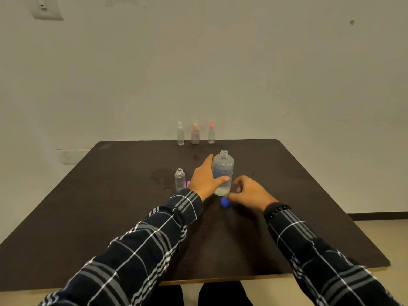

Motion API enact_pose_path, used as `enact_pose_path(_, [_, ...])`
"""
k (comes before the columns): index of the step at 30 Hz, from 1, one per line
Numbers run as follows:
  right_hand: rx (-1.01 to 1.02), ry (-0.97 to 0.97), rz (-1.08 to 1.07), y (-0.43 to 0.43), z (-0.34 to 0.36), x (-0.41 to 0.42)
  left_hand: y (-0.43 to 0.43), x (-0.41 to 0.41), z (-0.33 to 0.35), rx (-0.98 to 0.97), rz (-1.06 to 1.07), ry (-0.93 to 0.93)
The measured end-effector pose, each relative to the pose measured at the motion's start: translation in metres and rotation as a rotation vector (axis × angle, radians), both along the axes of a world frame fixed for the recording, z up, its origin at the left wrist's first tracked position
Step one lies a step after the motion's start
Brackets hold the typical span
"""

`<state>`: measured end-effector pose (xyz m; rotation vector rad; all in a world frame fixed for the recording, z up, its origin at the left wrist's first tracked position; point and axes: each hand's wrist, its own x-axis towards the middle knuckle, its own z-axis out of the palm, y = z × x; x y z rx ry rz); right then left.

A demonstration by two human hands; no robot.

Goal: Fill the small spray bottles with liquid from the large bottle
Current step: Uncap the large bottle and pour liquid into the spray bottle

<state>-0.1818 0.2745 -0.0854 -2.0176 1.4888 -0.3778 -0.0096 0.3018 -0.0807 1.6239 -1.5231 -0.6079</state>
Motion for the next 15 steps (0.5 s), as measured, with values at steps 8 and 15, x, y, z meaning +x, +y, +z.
enact_pose_path(8, [-0.053,-0.311,0.134,-0.017,0.01,0.003,0.052,0.039,0.003,-0.497,0.143,-0.144])
enact_pose_path(15, [0.003,-0.457,0.129,-0.022,0.002,0.023,0.053,0.09,-0.038,-0.23,0.321,-0.104])
